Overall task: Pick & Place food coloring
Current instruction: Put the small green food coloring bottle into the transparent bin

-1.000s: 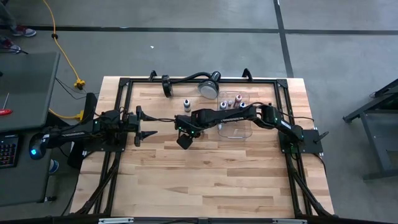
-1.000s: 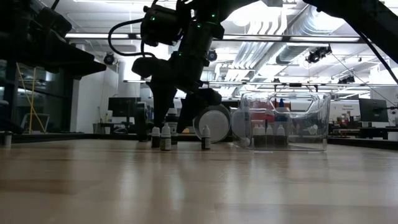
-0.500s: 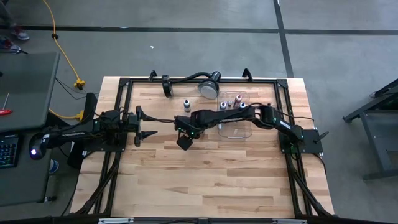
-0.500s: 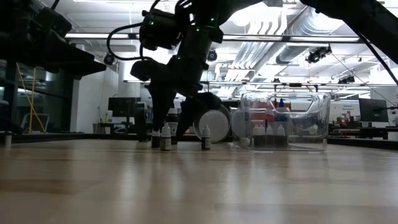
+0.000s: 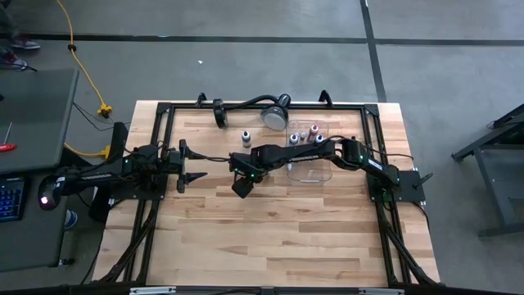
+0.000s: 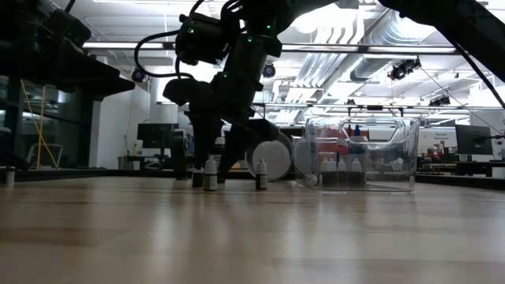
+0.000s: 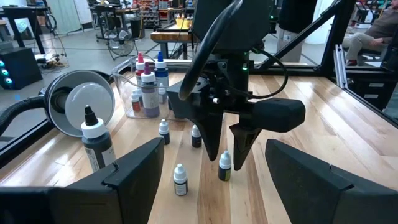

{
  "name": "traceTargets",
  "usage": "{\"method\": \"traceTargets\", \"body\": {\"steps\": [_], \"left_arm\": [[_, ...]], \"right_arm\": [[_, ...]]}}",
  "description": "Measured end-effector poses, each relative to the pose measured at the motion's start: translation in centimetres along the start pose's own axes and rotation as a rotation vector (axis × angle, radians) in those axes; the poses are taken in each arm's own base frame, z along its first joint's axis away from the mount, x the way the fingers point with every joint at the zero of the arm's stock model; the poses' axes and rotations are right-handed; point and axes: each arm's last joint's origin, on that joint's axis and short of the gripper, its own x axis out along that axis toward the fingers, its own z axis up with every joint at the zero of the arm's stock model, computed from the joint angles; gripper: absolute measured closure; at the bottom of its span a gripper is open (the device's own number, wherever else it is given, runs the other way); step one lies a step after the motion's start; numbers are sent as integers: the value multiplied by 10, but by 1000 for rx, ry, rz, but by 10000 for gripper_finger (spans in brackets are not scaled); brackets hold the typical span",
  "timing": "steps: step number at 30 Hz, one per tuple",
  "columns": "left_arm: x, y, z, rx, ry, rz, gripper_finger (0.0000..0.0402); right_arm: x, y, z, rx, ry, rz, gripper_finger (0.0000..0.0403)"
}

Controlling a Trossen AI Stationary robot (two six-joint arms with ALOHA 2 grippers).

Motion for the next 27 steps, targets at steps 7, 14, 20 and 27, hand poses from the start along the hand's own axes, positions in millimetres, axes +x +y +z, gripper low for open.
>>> {"method": "traceTargets", "body": {"steps": [7, 14, 20, 27], "left_arm": [[0, 0, 0, 0, 0, 0, 124], [0, 0, 0, 0, 0, 0, 124], [0, 0, 0, 0, 0, 0, 124], [0, 0, 0, 0, 0, 0, 124]], "right_arm": [[0, 0, 0, -21, 0, 0, 271], [0, 1, -1, -50, 5, 7, 340], [-1, 3, -2, -80, 15, 23, 358], [-2, 3, -4, -119, 33, 13, 358]]}}
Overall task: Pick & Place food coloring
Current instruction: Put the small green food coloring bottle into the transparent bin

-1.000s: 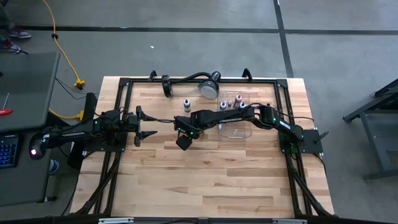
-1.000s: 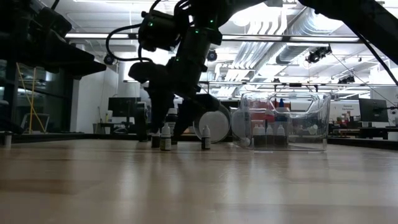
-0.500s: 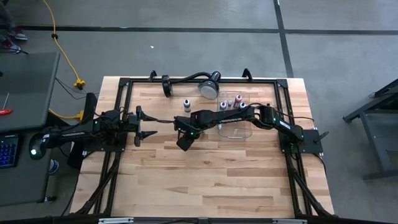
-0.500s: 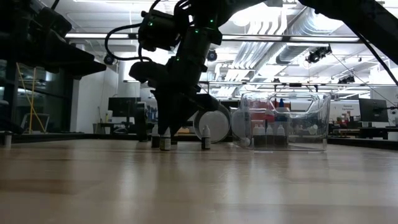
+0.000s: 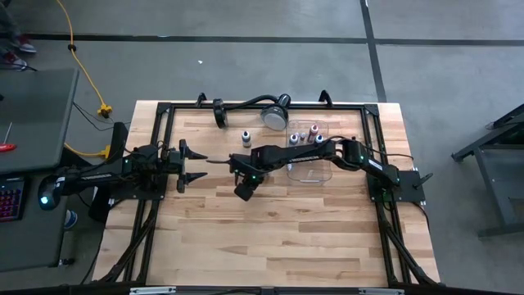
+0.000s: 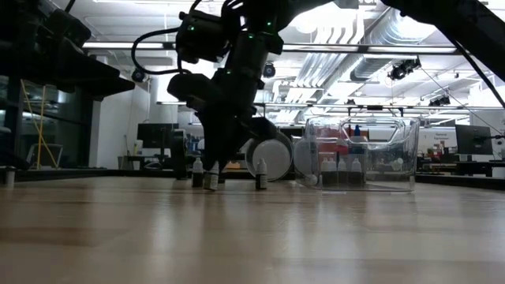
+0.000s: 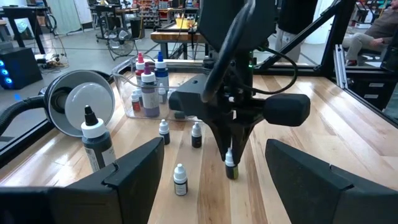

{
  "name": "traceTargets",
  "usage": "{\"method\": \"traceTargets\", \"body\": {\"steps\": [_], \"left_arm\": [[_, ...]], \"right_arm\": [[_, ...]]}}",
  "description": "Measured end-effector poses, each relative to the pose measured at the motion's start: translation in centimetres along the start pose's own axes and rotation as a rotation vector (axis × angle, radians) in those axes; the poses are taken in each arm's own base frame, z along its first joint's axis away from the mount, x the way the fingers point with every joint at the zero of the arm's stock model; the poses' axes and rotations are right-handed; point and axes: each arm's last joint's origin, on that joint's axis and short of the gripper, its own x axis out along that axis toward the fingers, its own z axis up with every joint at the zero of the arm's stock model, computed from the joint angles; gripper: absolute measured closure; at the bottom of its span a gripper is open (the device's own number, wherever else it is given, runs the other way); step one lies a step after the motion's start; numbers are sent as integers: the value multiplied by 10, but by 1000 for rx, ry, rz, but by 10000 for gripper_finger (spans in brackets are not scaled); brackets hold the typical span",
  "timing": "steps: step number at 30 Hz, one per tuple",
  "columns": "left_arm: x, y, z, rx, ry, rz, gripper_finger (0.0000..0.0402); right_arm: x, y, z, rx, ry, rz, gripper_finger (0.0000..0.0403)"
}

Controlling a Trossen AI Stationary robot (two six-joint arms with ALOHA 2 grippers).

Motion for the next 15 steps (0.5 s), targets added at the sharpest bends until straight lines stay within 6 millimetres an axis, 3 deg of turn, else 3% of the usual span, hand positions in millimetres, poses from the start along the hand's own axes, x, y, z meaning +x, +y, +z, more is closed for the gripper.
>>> {"method": "traceTargets", "body": {"steps": [4, 15], "left_arm": [[0, 0, 0, 0, 0, 0, 124], [0, 0, 0, 0, 0, 0, 124]], "right_arm": [[-14, 2, 1, -34, 5, -23, 358], [-108, 21, 22, -97, -135, -99, 358]]}}
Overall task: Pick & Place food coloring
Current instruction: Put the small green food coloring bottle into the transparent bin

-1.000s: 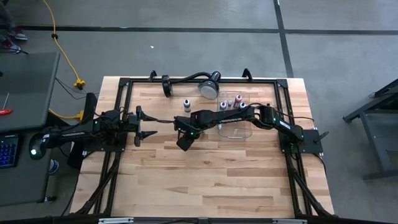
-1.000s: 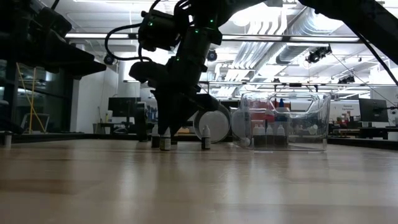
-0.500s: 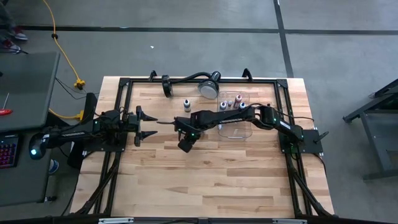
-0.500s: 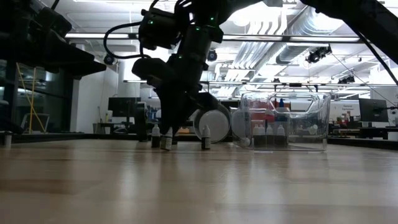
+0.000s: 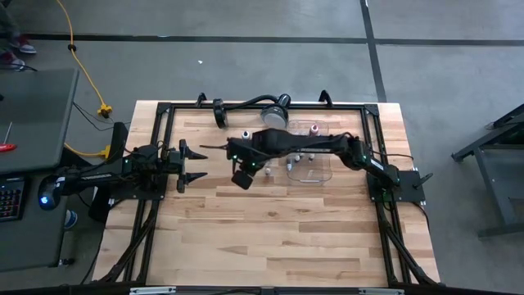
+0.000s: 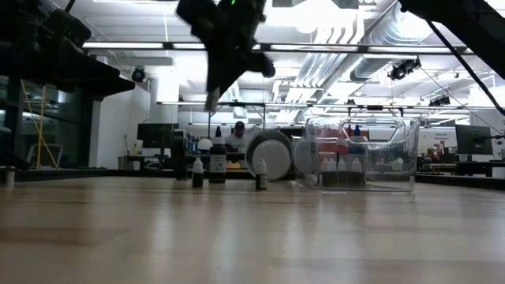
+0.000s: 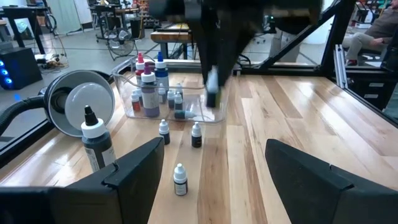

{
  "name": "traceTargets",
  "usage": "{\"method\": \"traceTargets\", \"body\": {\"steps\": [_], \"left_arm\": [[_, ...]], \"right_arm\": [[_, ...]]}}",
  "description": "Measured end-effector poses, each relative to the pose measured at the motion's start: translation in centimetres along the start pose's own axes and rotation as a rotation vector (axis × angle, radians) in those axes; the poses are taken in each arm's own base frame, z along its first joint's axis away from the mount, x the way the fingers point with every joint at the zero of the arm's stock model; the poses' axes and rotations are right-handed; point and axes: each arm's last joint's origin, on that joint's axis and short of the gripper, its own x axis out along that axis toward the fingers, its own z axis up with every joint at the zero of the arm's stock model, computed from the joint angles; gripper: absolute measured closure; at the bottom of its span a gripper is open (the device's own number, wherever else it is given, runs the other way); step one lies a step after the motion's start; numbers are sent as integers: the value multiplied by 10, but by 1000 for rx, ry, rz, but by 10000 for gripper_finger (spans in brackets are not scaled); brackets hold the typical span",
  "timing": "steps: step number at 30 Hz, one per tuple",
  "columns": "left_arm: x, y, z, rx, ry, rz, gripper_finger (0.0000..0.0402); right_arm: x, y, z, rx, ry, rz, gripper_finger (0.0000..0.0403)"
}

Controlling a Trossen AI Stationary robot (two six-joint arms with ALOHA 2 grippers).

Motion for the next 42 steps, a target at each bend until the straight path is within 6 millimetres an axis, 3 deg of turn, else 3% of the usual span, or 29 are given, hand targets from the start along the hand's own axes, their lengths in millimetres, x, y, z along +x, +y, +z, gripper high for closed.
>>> {"method": "traceTargets", "body": {"steps": [6, 13, 20, 26, 33, 37, 42], "left_arm": [[0, 0, 0, 0, 0, 0, 124], [0, 0, 0, 0, 0, 0, 124], [0, 0, 0, 0, 0, 0, 124], [0, 0, 0, 0, 0, 0, 124], [0, 0, 0, 0, 0, 0, 124], [0, 0, 0, 0, 0, 1, 124], [0, 0, 0, 0, -1, 1, 124]], "right_arm": [[-39, -7, -10, -3, -48, -72, 358], [-86, -19, -29, 49, -83, -285, 358], [-111, -38, -45, 117, -65, -410, 358], [-110, -63, -72, 227, -12, -473, 358], [-112, -89, -118, 386, -80, -382, 358], [-101, -103, -142, 458, -42, -342, 358], [-77, -113, -154, 501, 19, -304, 358]]}}
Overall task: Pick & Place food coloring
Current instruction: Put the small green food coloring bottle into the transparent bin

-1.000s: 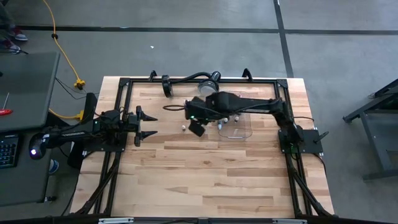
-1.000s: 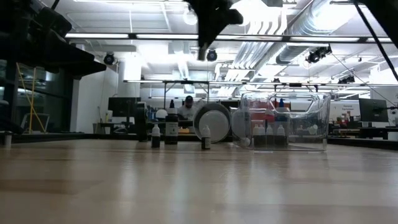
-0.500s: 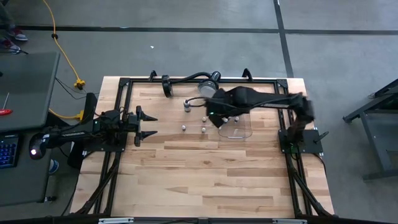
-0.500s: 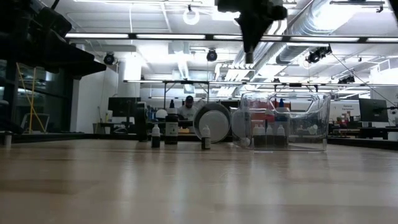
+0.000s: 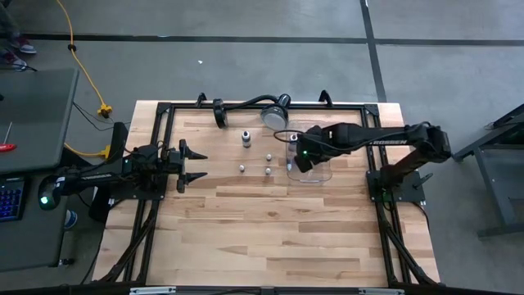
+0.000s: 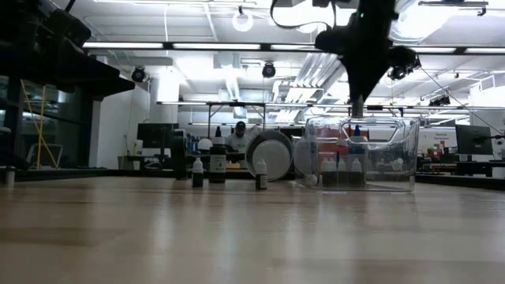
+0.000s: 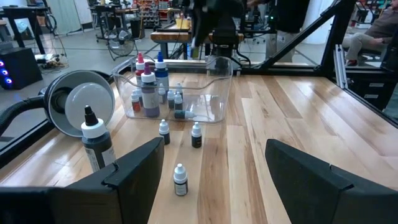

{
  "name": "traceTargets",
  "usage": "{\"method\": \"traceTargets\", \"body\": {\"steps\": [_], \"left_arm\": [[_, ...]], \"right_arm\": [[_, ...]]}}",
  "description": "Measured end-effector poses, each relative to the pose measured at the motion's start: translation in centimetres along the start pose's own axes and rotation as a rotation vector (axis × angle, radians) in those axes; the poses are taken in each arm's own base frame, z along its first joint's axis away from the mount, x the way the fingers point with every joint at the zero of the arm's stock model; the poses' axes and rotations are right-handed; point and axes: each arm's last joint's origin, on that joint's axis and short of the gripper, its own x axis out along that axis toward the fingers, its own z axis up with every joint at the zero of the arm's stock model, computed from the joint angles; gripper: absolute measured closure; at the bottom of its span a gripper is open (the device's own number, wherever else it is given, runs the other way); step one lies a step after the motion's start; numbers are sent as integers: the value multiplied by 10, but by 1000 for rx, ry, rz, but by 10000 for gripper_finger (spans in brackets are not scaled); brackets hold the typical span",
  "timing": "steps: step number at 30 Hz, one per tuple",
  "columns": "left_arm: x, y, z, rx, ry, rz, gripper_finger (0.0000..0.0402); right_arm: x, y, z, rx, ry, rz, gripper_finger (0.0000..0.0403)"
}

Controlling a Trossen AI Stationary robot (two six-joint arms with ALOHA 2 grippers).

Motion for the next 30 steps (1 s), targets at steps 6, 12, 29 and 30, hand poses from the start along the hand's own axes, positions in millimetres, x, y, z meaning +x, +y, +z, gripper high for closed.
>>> {"method": "traceTargets", "body": {"steps": [6, 12, 29, 30], "left_arm": [[0, 0, 0, 0, 1, -1, 124], [0, 0, 0, 0, 1, 0, 124], [0, 0, 0, 0, 1, 0, 124], [0, 0, 0, 0, 1, 0, 124]], "right_arm": [[27, 0, 0, 14, 29, 68, 358], [43, -6, -3, 28, 49, 66, 358], [75, -4, -7, 45, 92, 90, 358], [79, -3, -6, 42, 98, 94, 358]]}}
